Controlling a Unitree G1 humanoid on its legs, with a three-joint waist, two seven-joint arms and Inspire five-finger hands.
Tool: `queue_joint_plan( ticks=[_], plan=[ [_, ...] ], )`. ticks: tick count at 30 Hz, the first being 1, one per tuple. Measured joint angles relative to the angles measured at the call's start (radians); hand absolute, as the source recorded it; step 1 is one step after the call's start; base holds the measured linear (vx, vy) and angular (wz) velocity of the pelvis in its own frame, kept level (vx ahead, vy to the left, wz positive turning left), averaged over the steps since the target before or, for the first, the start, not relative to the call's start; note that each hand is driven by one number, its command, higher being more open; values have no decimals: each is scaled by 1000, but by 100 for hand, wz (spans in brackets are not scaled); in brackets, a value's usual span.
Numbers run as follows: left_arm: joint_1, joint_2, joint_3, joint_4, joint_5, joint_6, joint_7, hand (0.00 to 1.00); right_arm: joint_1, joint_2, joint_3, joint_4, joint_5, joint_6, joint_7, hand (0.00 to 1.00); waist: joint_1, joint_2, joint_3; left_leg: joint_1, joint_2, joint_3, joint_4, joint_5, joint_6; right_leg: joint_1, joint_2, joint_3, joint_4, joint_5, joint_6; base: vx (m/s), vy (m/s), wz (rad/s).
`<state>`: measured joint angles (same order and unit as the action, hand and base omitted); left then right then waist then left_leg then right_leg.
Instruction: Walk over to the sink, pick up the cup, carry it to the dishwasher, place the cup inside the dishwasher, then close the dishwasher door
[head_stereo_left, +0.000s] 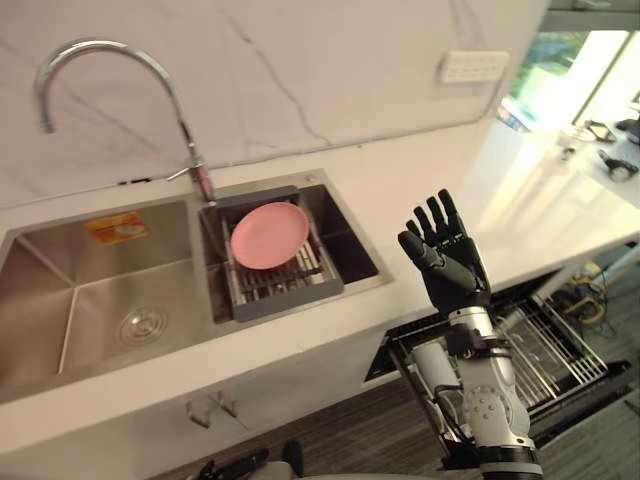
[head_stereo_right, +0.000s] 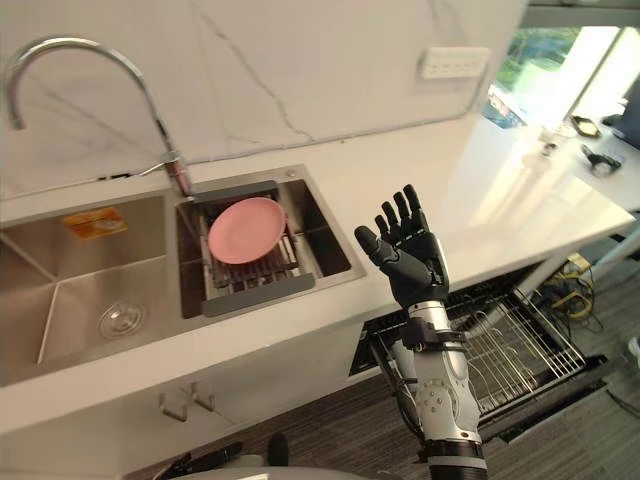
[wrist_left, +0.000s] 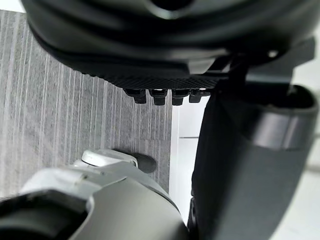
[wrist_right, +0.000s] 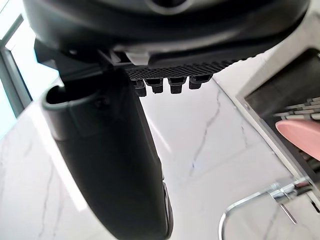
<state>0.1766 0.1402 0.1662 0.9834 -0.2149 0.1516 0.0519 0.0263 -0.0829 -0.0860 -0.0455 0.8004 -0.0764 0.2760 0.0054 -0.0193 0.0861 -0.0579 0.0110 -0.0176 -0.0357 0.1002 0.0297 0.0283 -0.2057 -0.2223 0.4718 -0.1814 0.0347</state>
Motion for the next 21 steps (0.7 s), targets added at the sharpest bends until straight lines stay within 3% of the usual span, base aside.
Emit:
queue_joint_plan(
  ticks=[3, 5, 6, 7, 8, 9, 15, 21],
  plan=[
    [-19, 2, 3, 4, 1, 23, 3, 100, 2, -6, -1, -26, 0, 1, 7, 100, 4, -10, 1, -2, -15, -72, 0, 9, 13, -29, 120, 121, -98, -57, 8, 31, -57, 98],
    [-23, 8, 2, 0, 30, 39, 0, 100, 10, -12, -3, -69, 4, 4, 22, 100, 1, -36, 4, 4, -72, -88, -1, 14, 14, -34, 108, 154, -177, -56, 7, 13, -79, 91],
    [-26, 17, 3, -4, 44, 47, -4, 100, 11, -17, -14, -77, 5, 6, 38, 100, -3, -55, 4, 7, -104, -98, -4, 20, 16, -34, 88, 155, -207, -30, 27, 59, -116, 117],
    [-30, 9, 0, 0, 62, 57, -1, 100, 22, -32, -39, -77, 5, 7, 49, 100, -12, -56, -5, 19, -110, -112, -28, 27, 17, -18, 73, 109, -220, -36, 31, 89, -91, 91],
    [-30, 4, 1, 0, 62, 60, 0, 100, 21, -37, -53, -77, 5, 7, 50, 100, -12, -48, -8, 22, -105, -106, -45, 36, 11, -17, 73, 98, -230, -35, 33, 75, -51, 63],
    [-56, -3, 2, -7, 97, 70, 13, 100, -13, -17, -63, 29, 0, 16, 43, 100, -45, -2, 60, 56, -81, 17, -59, 31, 12, 92, 69, 62, -310, 24, 81, 4, -34, 9],
    [-53, -6, 2, -6, 93, 68, 12, 100, -13, -17, -62, 29, -1, 16, 38, 100, -45, 0, 60, 47, -63, 21, -60, 32, 10, 93, 81, 57, -323, 30, 70, -61, -48, -3],
    [-37, -6, 3, -7, -15, 59, -10, 100, -14, -31, -75, 28, -12, 15, -36, 100, -44, 2, 59, 29, -39, 144, -59, 34, 8, 103, 73, 4, -373, 26, 69, -42, -37, 9]
  ],
)
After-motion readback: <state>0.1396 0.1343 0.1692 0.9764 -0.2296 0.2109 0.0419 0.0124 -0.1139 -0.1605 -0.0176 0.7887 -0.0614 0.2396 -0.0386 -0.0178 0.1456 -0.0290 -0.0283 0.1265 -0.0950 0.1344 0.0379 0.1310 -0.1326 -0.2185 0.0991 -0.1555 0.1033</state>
